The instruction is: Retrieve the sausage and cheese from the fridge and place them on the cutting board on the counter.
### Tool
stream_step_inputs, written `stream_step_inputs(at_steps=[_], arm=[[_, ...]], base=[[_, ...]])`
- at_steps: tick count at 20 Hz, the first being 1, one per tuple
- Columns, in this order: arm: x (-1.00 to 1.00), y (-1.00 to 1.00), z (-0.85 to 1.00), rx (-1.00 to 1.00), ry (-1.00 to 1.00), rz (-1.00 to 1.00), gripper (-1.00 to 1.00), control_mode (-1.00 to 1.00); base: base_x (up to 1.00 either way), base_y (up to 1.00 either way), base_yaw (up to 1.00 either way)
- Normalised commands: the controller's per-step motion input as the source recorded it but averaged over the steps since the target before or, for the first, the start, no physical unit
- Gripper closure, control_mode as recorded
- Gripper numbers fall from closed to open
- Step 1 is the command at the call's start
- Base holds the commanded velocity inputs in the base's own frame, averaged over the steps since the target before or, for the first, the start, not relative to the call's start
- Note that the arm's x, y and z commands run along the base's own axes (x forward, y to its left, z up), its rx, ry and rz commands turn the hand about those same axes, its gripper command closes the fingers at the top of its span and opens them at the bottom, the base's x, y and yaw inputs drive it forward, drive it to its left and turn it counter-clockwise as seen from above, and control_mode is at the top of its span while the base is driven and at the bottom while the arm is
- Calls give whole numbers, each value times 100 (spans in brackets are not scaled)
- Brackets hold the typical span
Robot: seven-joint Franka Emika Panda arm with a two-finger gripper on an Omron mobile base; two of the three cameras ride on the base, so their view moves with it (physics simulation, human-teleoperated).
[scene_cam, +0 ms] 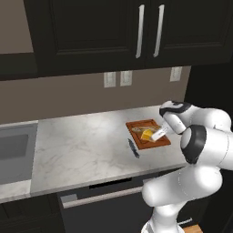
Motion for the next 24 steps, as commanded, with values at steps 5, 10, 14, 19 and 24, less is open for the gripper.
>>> stream_step_inputs(at_steps=[5,10,14,19,24], arm=[[15,4,-11,-5,0,-3,100,-100],[11,7,-17,-9,-1,-7,100,-100],[7,2,-20,-7,-3,-8,100,-100],[5,-3,-22,-6,-5,-4,100,-100],[9,0,-6,0,-9,-3,100,-100]], base=[[0,0,0],[0,0,0],[0,0,0],[0,0,0],[0,0,0]])
